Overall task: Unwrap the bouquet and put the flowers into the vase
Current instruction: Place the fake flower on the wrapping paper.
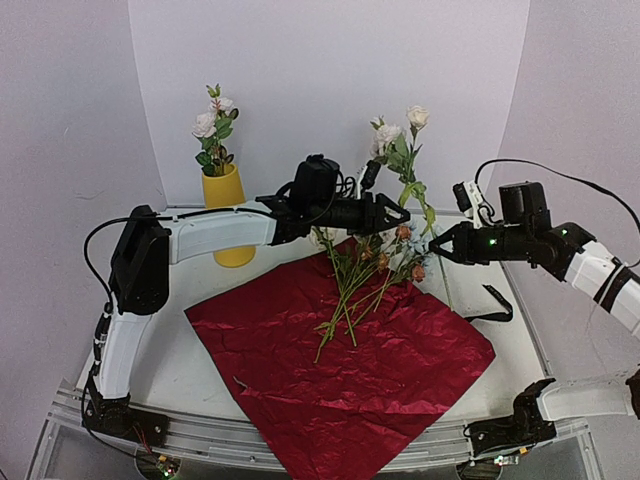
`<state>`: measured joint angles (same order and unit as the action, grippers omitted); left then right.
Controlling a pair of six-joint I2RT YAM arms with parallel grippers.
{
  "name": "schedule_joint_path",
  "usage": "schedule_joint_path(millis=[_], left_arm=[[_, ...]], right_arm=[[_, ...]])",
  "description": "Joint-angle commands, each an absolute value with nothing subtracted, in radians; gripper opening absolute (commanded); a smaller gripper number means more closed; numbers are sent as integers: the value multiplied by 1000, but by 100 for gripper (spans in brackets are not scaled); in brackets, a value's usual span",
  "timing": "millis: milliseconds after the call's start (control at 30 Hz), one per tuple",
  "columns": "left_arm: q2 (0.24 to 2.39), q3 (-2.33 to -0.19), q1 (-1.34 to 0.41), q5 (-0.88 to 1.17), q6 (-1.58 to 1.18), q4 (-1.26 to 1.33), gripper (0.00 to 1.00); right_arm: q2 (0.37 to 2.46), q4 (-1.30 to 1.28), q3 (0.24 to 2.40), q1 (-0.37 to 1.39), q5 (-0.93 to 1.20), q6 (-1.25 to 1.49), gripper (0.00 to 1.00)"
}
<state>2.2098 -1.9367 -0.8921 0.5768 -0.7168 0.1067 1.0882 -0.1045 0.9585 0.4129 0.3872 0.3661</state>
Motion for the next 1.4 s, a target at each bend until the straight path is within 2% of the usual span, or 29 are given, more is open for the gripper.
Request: schedule_joint_path(millis=[0,100,200,300,400,433,700,933,1367], left_arm=[[2167,-2013,-897,600,-733,162,55],[2173,-2025,-898,599,-734,161,53],[2173,-2029,-897,593,-735,161,44],[2171,-2031,-897,593,-738,161,27],[2171,-2031,-897,598,-738,161,2],[2169,-2029,-897,600,-739,161,1],[2141,-2001,-897,605,-729,161,0],[2111,-1978,-897,602,-729,162,0],[2071,-1965,-898,582,-729,162,0]], right_arm=[[1061,-72,956,412,418,370,4],[1055,-72,956,411,419,373,4],[1047,-70,954,412,420,378,4],[1047,-68,954,412,424,382,4],[1051,-67,955,413,425,385,4],[1053,-67,956,412,424,385,4],[1059,-68,941,412,386,402,4],[1093,-108,906,413,214,467,6],[1299,-105,839,412,233,528,9]])
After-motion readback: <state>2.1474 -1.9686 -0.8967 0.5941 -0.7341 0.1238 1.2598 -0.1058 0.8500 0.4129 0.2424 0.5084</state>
